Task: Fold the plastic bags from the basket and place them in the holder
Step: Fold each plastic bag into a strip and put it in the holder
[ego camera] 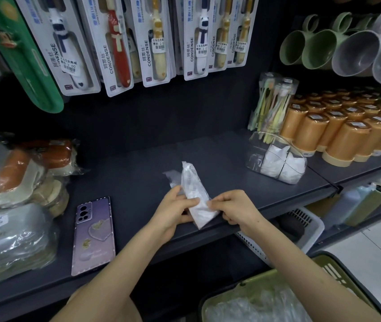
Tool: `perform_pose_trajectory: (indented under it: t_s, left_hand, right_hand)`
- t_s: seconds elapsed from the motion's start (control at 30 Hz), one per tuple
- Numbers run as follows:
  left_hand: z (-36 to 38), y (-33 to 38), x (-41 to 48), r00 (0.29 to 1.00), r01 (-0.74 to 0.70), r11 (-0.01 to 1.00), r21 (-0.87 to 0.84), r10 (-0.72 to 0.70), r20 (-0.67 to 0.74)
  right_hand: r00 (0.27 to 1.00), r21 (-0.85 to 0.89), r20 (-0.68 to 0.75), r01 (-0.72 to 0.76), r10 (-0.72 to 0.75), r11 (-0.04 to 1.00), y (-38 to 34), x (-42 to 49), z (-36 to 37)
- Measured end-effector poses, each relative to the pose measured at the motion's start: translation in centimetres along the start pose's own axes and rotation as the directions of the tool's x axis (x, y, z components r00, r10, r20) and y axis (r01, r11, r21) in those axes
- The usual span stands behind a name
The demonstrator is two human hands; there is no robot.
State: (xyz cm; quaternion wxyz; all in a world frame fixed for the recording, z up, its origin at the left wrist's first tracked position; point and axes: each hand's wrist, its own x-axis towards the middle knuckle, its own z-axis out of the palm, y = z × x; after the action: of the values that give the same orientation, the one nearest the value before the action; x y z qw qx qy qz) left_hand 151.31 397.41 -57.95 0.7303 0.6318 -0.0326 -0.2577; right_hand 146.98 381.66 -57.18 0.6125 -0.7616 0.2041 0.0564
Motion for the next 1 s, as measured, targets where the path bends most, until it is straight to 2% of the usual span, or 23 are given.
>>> perform_pose_trajectory:
  t_s: [0.13,0.23,0.3,0.37,0.4,0.43,0.5,0.53,0.57,0.6,0.63,0.7,0.77,0.83,0.9,0.93,0.97,1.0]
  left_hand:
    - [-0.9,0.6,1.0,0.997,0.017,1.0,0.011,-0.016,-0.07]
    - [-1.4,1.1,2.6,0.983,0.027,0.999,0.048,-0.017,-0.184]
    - [-1.6,1.4,3.9,0.962,0.018,0.992,0.122,0.016,-0.271]
    - [-1.8,1.4,5.0,0.941,-0.021,0.949,0.314,0.125,-0.314]
    - [-1.9,1.4,5.2,0.926,-0.059,0.879,0.472,0.225,-0.303]
    - [-2.0,1.3,5.3,0.898,-0.101,0.754,0.649,0.35,-0.266]
    - [-2.3,0.9,5.1,0.796,-0.225,0.37,0.901,0.604,-0.049]
    - [-2.5,0.6,5.1,0.755,-0.301,0.195,0.934,0.647,0.108]
    - [-2.5,0.3,5.0,0.733,-0.379,0.073,0.922,0.632,0.251]
    - [-2.5,-0.1,4.9,0.736,-0.45,0.007,0.893,0.57,0.365]
    - [-2.2,-0.5,4.6,0.752,-0.5,-0.026,0.866,0.483,0.449]
    - [-1.6,-1.4,4.0,0.798,-0.534,-0.046,0.844,0.302,0.521]
    - [-0.9,-2.3,3.5,0.844,-0.499,-0.036,0.866,0.207,0.494]
    - [0.0,-2.8,3.2,0.889,-0.419,-0.035,0.907,0.188,0.418]
    - [1.1,-2.9,2.9,0.929,-0.323,-0.034,0.946,0.182,0.323]
    - [1.7,-3.0,2.7,0.945,-0.273,-0.028,0.962,0.181,0.273]
    - [2.4,-3.2,2.6,0.958,-0.224,-0.032,0.974,0.176,0.226]
    - [3.0,-3.4,2.5,0.967,-0.182,-0.045,0.982,0.172,0.187]
  right_hand:
    - [1.0,-0.13,-0.015,0.011,-0.013,0.991,0.1,0.4,-0.1]
    - [0.998,-0.243,-0.038,0.038,-0.049,0.969,0.3,0.6,-0.1]
    - [0.998,-0.297,-0.039,0.044,-0.058,0.954,0.4,0.8,-0.1]
    - [0.998,-0.332,-0.025,0.047,-0.058,0.942,0.3,0.9,-0.1]
    - [0.998,-0.341,-0.022,0.043,-0.053,0.939,0.3,1.0,-0.2]
    - [0.999,-0.347,-0.02,0.036,-0.045,0.937,0.3,1.1,-0.3]
    - [0.999,-0.362,-0.005,0.028,-0.032,0.932,0.1,1.3,-0.7]
    - [1.0,-0.378,0.006,0.03,-0.03,0.925,0.0,1.4,-1.0]
    - [0.999,-0.399,0.021,0.034,-0.028,0.916,-0.1,1.5,-1.4]
    - [0.999,-0.418,0.036,0.039,-0.026,0.908,-0.3,1.5,-1.7]
    - [0.998,-0.438,0.055,0.045,-0.023,0.898,-0.5,1.5,-2.1]
    - [0.996,-0.479,0.092,0.057,-0.015,0.876,-0.8,1.5,-2.8]
    - [0.994,-0.509,0.109,0.071,-0.018,0.858,-1.1,1.5,-3.5]
    - [0.994,-0.525,0.097,0.102,-0.06,0.845,-1.2,1.5,-4.0]
    - [0.986,-0.589,-0.01,0.127,-0.165,0.798,-0.8,1.5,-4.0]
    - [0.961,-0.647,-0.121,0.112,-0.247,0.754,-0.5,1.4,-3.6]
    - [0.896,-0.715,-0.237,0.101,-0.376,0.692,-0.1,1.1,-3.0]
    - [0.79,-0.777,-0.306,0.116,-0.532,0.619,0.4,0.9,-2.2]
